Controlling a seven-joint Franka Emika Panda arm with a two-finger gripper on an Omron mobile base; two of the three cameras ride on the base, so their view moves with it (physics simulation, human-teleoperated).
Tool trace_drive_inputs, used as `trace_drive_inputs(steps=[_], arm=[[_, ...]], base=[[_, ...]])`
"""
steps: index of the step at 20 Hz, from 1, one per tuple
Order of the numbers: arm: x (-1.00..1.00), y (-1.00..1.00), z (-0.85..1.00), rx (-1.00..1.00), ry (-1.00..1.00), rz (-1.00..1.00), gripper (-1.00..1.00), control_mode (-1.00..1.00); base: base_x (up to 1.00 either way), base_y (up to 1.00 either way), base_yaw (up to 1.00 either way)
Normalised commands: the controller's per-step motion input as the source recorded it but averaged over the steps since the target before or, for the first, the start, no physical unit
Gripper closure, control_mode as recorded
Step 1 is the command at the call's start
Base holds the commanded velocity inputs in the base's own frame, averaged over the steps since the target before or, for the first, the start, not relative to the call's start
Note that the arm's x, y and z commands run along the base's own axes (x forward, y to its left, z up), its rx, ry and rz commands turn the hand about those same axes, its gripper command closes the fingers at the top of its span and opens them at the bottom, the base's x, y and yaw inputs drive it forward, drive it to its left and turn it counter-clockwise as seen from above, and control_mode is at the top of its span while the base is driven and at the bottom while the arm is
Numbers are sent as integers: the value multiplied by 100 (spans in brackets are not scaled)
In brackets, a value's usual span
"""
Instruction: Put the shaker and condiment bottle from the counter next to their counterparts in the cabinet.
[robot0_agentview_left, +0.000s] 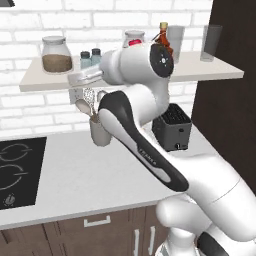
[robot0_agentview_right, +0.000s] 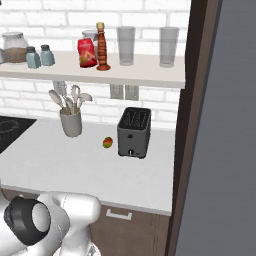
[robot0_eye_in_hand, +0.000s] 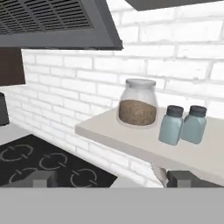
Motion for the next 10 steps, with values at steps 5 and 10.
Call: trace_drive_inputs(steps=[5,10], arm=[[-100,1,0,2,-11,-11,-100,-100],[-100,0,1,4,-11,-19,-100,-100]], base=[[0,0,0],[0,0,0]])
